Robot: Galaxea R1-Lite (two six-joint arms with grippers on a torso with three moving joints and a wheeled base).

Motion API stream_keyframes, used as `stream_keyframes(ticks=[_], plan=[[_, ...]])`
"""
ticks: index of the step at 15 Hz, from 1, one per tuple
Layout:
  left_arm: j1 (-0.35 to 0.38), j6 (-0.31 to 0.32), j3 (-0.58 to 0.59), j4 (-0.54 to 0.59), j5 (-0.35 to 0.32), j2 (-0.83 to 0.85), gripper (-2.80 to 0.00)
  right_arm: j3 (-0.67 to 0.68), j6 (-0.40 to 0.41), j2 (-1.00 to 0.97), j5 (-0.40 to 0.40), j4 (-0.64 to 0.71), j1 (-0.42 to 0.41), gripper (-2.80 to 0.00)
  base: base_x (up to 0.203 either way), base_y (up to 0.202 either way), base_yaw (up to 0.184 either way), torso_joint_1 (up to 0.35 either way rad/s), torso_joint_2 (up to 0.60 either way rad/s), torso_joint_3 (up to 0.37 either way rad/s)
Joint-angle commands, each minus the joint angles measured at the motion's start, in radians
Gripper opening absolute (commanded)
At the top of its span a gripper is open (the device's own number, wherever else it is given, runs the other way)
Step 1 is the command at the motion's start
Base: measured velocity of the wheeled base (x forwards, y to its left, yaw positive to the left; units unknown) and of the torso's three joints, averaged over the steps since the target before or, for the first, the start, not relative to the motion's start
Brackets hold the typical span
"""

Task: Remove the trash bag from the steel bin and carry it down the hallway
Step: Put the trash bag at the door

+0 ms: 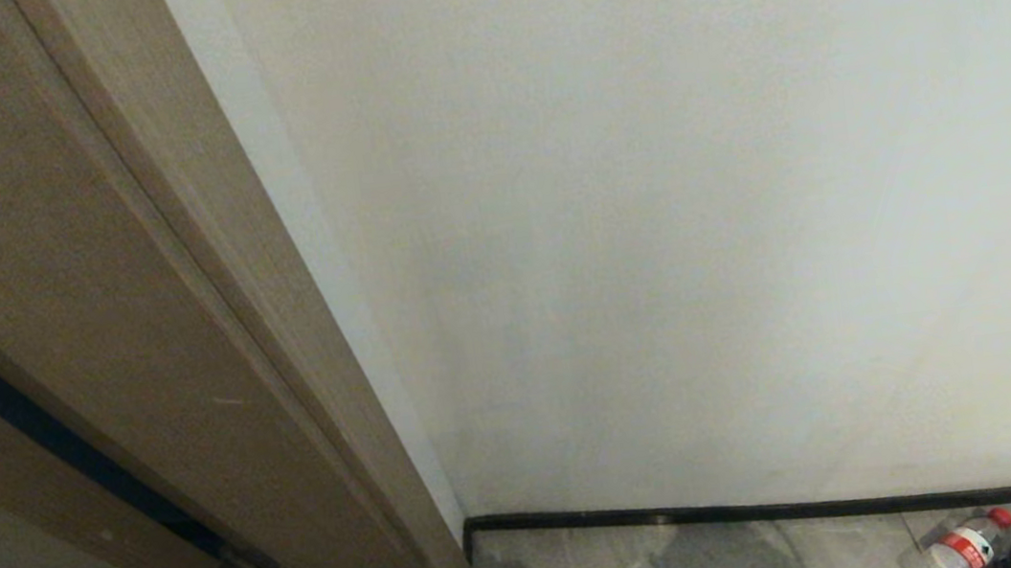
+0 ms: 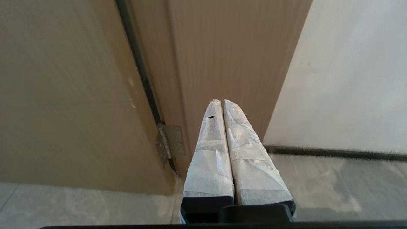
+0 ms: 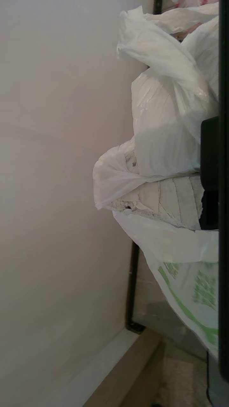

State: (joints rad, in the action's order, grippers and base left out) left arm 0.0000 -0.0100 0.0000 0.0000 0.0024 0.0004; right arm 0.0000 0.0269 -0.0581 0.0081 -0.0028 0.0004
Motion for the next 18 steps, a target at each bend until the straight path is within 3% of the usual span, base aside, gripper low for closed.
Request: stream_keyframes(ticks=[1,18], plan=[[0.0,-0.001,0.002,0.0,0.001,-0.002,-2.8,0.0,0.003,0.0,0.0,0.0,0.0,-2.8,0.0,0.0,0.0,-0.002,-0.01,-0.193],[0.0,-0.001,0.002,0.0,0.001,-0.002,-2.8,0.0,-0.001,0.0,0.0,-0.003,0.0,-2.8,0.0,0.0,0.0,0.002,0.0,-0.199]])
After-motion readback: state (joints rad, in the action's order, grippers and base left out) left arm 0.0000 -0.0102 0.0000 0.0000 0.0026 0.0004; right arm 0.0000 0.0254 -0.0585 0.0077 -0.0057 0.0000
